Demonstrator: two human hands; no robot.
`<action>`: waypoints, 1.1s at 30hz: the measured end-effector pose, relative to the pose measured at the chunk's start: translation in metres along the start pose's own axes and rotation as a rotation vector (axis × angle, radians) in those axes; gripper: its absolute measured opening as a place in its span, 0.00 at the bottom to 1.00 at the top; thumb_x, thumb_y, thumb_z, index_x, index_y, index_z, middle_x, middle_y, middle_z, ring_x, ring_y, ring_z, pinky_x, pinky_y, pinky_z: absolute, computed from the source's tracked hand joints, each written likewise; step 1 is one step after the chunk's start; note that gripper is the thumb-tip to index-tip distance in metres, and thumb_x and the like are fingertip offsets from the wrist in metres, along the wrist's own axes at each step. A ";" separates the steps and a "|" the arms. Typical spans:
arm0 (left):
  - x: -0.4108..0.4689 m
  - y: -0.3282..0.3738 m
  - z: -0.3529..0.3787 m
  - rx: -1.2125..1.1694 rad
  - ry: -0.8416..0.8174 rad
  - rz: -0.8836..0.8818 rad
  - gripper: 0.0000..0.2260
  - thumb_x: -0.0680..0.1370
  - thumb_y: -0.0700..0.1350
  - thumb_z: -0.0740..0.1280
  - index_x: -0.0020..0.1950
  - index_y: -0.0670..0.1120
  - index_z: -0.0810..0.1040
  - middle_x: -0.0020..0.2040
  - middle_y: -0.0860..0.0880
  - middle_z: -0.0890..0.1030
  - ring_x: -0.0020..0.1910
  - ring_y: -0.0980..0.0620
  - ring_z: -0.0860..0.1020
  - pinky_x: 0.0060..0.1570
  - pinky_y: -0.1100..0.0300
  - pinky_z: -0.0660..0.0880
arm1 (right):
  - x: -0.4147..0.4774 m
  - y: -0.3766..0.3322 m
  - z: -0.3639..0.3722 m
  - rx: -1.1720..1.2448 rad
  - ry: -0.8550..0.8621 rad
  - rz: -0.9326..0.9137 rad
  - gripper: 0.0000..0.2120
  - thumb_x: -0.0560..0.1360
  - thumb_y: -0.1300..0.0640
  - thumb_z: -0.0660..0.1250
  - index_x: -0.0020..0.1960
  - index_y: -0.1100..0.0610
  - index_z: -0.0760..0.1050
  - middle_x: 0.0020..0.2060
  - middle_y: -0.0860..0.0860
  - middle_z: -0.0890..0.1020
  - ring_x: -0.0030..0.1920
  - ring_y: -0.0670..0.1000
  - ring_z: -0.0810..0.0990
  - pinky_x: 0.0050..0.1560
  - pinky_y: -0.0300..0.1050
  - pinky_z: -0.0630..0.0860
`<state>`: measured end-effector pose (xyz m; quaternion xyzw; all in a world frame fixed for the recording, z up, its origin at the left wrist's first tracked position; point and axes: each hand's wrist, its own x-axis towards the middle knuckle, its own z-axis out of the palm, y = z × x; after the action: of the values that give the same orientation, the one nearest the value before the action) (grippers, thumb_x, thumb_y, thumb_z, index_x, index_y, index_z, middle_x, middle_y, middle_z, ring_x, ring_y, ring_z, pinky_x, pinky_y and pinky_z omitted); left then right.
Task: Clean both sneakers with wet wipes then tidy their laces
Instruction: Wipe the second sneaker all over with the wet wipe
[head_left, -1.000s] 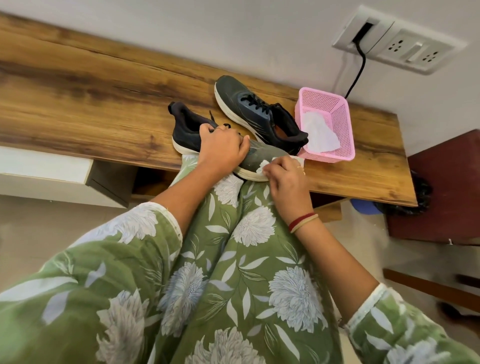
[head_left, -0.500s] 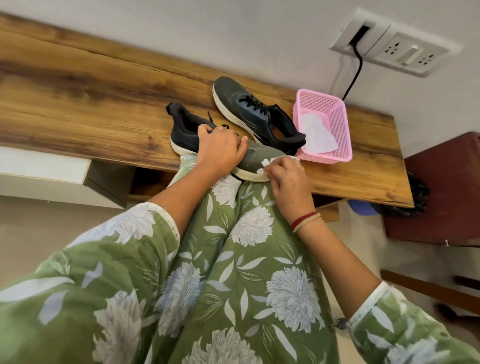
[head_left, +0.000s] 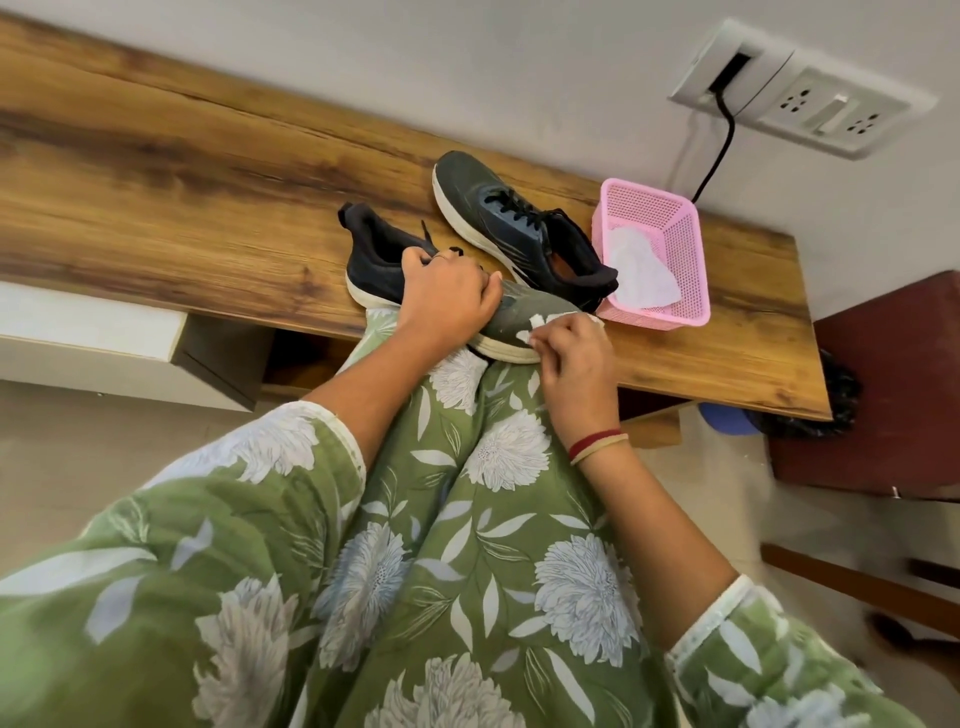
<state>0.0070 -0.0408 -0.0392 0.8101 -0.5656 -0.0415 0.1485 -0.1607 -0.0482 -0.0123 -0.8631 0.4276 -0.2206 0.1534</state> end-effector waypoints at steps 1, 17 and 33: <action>0.000 0.000 0.000 -0.001 -0.001 0.000 0.20 0.81 0.53 0.50 0.33 0.48 0.71 0.37 0.47 0.78 0.43 0.46 0.74 0.53 0.48 0.60 | 0.005 0.005 -0.001 0.004 0.029 0.043 0.04 0.74 0.64 0.67 0.45 0.62 0.81 0.42 0.56 0.77 0.45 0.54 0.74 0.46 0.45 0.71; -0.001 0.001 -0.003 -0.027 -0.005 -0.028 0.19 0.81 0.53 0.51 0.34 0.48 0.71 0.37 0.48 0.77 0.44 0.46 0.74 0.53 0.49 0.61 | 0.031 0.018 -0.020 0.515 0.232 0.539 0.03 0.71 0.63 0.71 0.44 0.58 0.81 0.41 0.53 0.82 0.43 0.47 0.79 0.49 0.38 0.75; -0.002 0.000 -0.004 0.010 -0.026 0.016 0.22 0.81 0.53 0.51 0.40 0.45 0.79 0.42 0.47 0.79 0.46 0.47 0.74 0.52 0.48 0.61 | 0.024 -0.011 0.005 0.042 -0.123 -0.199 0.14 0.73 0.65 0.68 0.55 0.57 0.69 0.39 0.49 0.81 0.41 0.53 0.79 0.39 0.49 0.76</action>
<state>0.0074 -0.0377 -0.0352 0.8055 -0.5743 -0.0479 0.1376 -0.1378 -0.0603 -0.0054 -0.9097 0.3251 -0.1904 0.1748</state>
